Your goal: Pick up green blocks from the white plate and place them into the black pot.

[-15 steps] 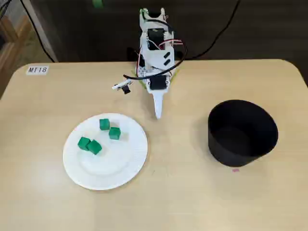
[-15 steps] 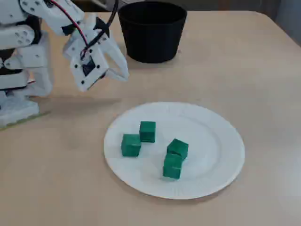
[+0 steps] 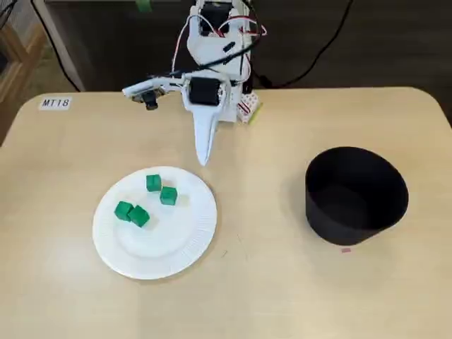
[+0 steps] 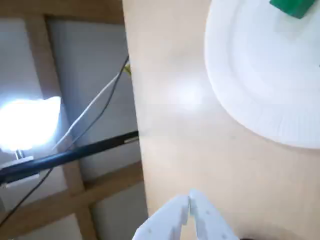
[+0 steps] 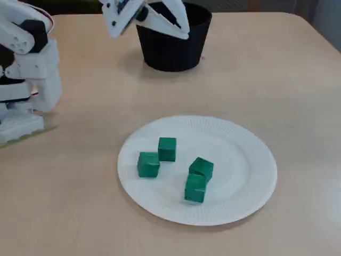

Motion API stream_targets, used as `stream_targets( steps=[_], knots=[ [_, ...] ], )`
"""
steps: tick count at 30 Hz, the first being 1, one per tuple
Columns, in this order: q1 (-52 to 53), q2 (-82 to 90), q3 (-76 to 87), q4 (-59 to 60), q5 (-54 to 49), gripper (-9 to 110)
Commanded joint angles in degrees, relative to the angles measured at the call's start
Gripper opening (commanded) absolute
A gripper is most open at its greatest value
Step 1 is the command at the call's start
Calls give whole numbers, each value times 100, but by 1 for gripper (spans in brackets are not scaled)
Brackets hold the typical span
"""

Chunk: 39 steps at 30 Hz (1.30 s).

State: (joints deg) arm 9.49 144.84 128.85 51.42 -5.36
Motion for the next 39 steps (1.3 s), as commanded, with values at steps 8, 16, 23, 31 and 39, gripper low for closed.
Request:
stream_targets(
  steps=[8,16,23,31,39],
  knots=[
    [738,-765,-668,554,-123,-2],
    [1529,-3199,-2716,1767,-334,-2],
    [2021,-4966,-4201,2760,-475,-2],
    [2180,-5546,-4210,2531,-396,-2],
    [2180,-5818,-4210,2197,-387,21]
  ],
)
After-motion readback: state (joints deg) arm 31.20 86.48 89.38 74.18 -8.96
